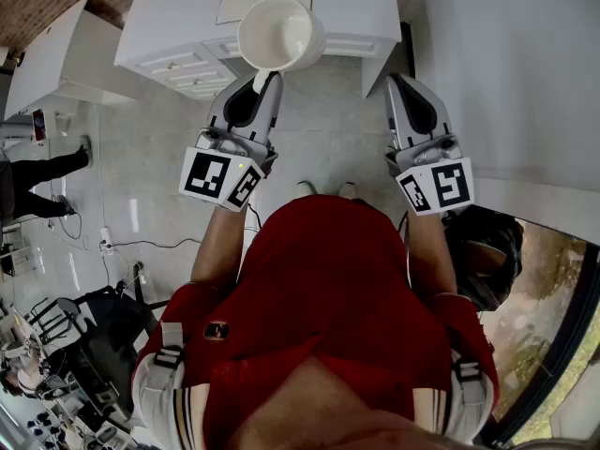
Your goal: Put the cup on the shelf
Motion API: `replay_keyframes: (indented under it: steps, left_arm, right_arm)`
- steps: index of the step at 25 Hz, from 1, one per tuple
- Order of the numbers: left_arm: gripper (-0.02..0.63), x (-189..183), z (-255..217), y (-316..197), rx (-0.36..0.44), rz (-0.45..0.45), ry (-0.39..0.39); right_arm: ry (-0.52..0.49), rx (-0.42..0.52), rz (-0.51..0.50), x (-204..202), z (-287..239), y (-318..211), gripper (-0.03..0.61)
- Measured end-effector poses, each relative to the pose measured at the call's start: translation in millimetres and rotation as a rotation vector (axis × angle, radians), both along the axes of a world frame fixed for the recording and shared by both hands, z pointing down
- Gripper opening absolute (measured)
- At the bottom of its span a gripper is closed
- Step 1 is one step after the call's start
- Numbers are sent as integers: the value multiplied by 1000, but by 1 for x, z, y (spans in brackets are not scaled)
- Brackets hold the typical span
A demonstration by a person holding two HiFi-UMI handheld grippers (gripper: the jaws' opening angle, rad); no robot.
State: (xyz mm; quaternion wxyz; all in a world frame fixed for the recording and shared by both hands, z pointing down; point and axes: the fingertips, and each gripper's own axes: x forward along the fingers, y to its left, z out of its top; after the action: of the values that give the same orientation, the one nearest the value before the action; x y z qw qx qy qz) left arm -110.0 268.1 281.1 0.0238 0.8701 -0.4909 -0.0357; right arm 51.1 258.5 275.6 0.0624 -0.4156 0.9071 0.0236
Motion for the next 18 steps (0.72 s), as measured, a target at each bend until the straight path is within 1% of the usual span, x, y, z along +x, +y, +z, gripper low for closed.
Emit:
replay_keyframes:
  steps: [8, 18]
  left_arm:
    - [47, -13, -1, -5, 3, 11, 5]
    - [47, -43, 6, -5, 7, 47, 3]
  right_arm:
    - [-31, 8, 20, -11, -4, -4, -5]
    - [-12, 6, 17, -52, 1, -3, -3]
